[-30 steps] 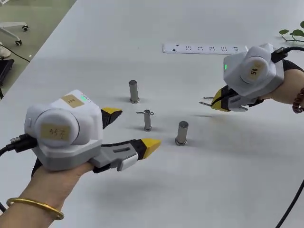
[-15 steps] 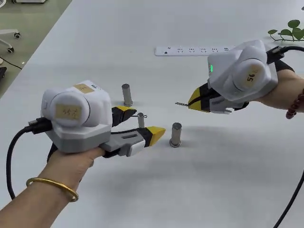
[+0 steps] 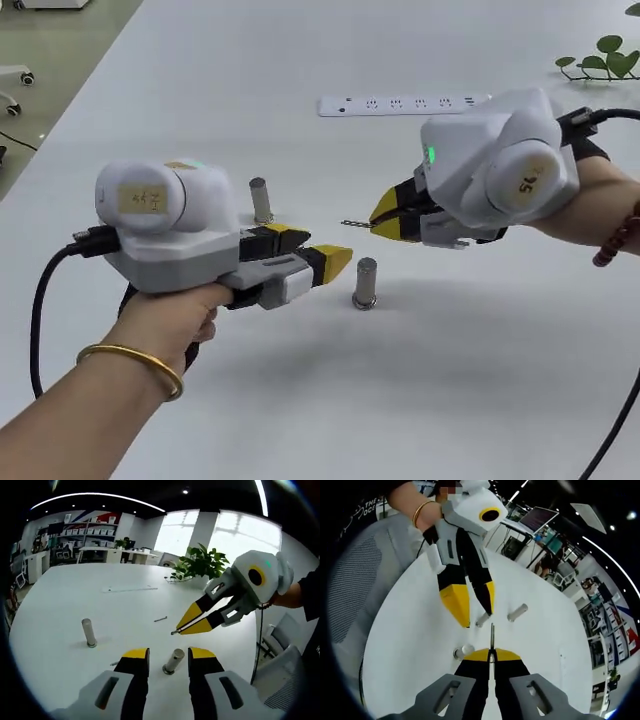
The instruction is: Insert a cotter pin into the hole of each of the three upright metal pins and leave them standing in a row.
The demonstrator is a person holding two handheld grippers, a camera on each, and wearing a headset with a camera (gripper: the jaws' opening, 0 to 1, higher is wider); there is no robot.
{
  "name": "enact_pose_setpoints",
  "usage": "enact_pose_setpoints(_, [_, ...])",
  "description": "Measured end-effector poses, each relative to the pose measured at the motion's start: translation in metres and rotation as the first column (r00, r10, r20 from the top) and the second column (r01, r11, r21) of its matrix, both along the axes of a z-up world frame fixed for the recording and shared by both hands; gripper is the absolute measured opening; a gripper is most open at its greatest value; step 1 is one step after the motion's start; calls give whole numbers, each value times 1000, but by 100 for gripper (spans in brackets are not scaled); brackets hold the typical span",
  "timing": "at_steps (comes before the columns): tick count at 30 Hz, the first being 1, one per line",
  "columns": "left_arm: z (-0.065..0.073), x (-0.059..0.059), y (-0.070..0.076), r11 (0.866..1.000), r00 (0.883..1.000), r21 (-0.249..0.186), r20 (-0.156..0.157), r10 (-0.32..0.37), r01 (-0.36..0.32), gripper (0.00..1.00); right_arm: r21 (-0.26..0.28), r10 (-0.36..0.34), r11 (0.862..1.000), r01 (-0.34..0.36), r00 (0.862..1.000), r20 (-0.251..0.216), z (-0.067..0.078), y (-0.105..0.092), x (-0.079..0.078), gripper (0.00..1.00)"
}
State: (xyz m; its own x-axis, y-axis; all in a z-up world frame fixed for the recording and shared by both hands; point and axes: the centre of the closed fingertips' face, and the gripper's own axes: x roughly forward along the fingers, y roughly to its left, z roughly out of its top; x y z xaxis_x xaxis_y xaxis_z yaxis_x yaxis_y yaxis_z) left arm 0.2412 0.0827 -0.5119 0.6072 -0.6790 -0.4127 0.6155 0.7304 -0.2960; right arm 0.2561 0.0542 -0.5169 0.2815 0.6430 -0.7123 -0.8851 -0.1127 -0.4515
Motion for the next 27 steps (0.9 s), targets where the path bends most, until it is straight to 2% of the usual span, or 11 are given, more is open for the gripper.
enact_pose_setpoints(3, [3, -1, -6, 999, 1000, -46, -22, -1, 0, 26, 3, 13, 1000, -13, 1000, 6, 0, 2, -3, 0])
enact_pose_setpoints(7, [4, -1, -10, 997, 999, -71, -34, -1, -1, 21, 5, 27, 1000, -27, 1000, 15, 1, 4, -8, 0])
enact_pose_setpoints(10, [6, -3, -15, 994, 999, -106, -52, -9, 3, 18, 3, 40, 999, -40, 999, 26, 1, 6, -12, 0])
enact_pose_setpoints(18, [12, -2, -18, 988, 998, -154, -69, -5, -6, 12, 9, 52, 999, -53, 998, 43, 5, 10, -17, 0])
enact_pose_setpoints(27, [14, -1, -18, 984, 996, -177, -87, 4, -19, 4, 24, 51, 998, -53, 997, 55, 10, 14, -20, 0])
